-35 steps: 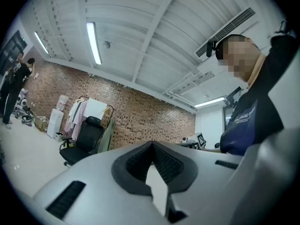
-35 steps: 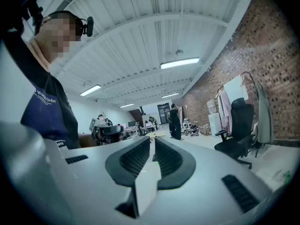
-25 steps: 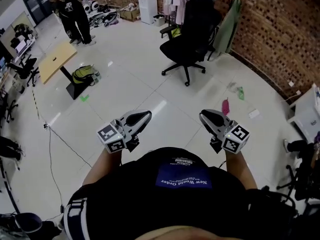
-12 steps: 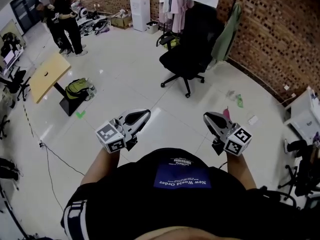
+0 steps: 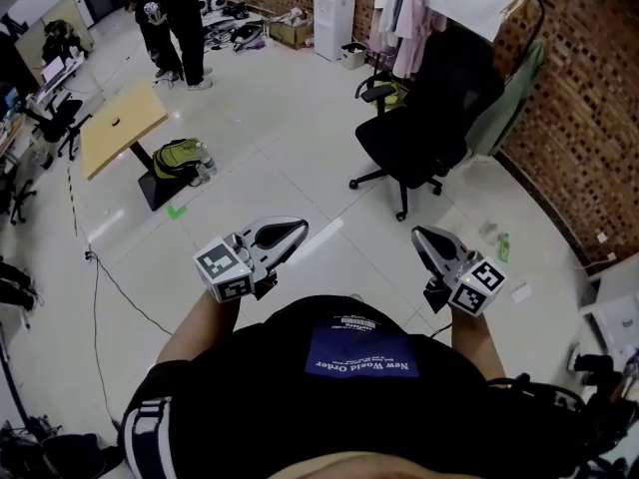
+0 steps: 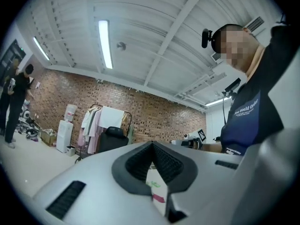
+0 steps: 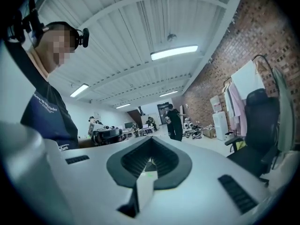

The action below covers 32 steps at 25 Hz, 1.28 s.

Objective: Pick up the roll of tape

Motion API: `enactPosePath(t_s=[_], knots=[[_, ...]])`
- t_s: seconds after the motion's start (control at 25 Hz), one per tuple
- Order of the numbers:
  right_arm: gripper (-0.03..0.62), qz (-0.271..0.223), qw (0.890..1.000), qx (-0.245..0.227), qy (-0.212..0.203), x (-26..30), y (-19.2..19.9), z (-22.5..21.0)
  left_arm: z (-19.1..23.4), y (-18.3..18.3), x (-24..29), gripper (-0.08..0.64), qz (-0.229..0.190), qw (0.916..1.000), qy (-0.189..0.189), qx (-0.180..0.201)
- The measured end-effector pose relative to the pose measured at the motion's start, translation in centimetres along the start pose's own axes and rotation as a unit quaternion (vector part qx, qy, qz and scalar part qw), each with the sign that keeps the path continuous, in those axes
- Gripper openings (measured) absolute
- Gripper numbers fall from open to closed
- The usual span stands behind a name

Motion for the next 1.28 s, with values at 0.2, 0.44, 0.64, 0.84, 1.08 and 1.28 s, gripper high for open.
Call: enactPosePath(t_s=[0.2,0.44,0.64,0.84,1.08,1.28], knots=[[-0.012,0.016,0.997,-0.01,-0.073,4.7,-1.8,-9.3,4.7,0.0,5.8,-0.008,-0.02,0.9975,-0.064,0.022],[-0.012,0.026,0.991,-0.022,-0.127,10.0,-3.7,-17.6,9.6,0.3,11.8,-0.008,-0.033,0.9941,-0.102,0.016],[-0.006,0.037,0.99,-0.008,-0.135,13.5,-2.8,-20.4,12.9,0.6,12.8,-0.008,-0.021,0.9936,-0.11,0.014],[0.009,0.042,0.991,-0.009,-0.125,19.3,-1.5,-22.4,19.6,0.6,12.1,-0.008,-0.035,0.9937,-0.105,-0.014],[0.017,0.024,0.995,-0.029,-0.095,28.6,-1.6,-25.2,30.8,-1.8,11.4,-0.008,-0.045,0.9963,-0.072,-0.013],[0.017,0.011,0.998,-0.027,-0.063,34.9,-1.0,-26.3,38.5,-4.4,10.1,-0.008,-0.039,0.9982,-0.045,-0.005]])
Point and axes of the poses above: the fingertips, and each gripper's own axes: x forward along the fingers, z to its left, y out of its underside, the point moved 6 cm from there along -x, backward along the fingers, and after that the axes turned 13 degrees about -z, right-handed, at the moved point
